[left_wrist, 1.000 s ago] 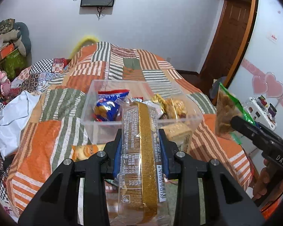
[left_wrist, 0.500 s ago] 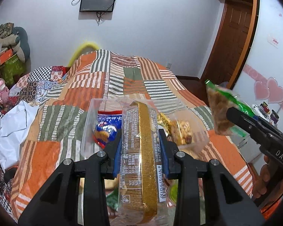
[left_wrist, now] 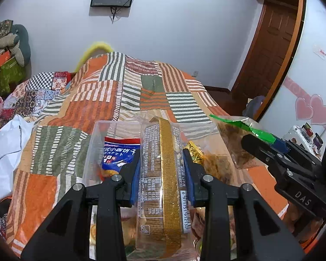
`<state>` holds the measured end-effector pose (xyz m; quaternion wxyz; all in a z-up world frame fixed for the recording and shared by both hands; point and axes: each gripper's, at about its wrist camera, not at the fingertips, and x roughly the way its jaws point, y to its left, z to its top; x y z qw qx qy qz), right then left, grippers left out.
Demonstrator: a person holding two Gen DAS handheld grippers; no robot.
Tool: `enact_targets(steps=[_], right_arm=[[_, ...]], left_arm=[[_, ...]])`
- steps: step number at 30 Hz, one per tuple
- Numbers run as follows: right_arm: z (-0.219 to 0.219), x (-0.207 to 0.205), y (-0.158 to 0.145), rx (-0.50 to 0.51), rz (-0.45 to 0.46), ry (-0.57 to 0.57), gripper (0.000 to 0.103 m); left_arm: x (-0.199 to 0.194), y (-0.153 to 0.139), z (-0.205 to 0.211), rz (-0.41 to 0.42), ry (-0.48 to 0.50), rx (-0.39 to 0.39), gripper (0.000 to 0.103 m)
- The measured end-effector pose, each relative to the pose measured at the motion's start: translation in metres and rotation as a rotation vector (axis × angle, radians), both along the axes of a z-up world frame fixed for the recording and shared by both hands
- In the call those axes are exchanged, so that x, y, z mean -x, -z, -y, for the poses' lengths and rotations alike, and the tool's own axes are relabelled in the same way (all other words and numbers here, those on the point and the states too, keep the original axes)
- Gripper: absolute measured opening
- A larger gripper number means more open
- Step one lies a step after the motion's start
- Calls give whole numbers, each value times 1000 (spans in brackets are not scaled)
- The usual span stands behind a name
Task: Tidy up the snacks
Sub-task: 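Carry both packs over the clear box and open both tools to release them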
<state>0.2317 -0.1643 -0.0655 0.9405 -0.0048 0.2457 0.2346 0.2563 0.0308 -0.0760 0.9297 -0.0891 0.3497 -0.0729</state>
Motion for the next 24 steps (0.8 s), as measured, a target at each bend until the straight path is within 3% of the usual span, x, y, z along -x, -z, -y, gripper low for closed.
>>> enact_targets(steps=[17, 24], right_arm=[[-11, -36, 5, 94, -7, -4, 45], [-15, -48, 11, 131, -29, -16, 45]], left_arm=[[-65, 26, 14, -64, -4, -11, 34], [-84, 44, 23, -127, 19, 13, 34]])
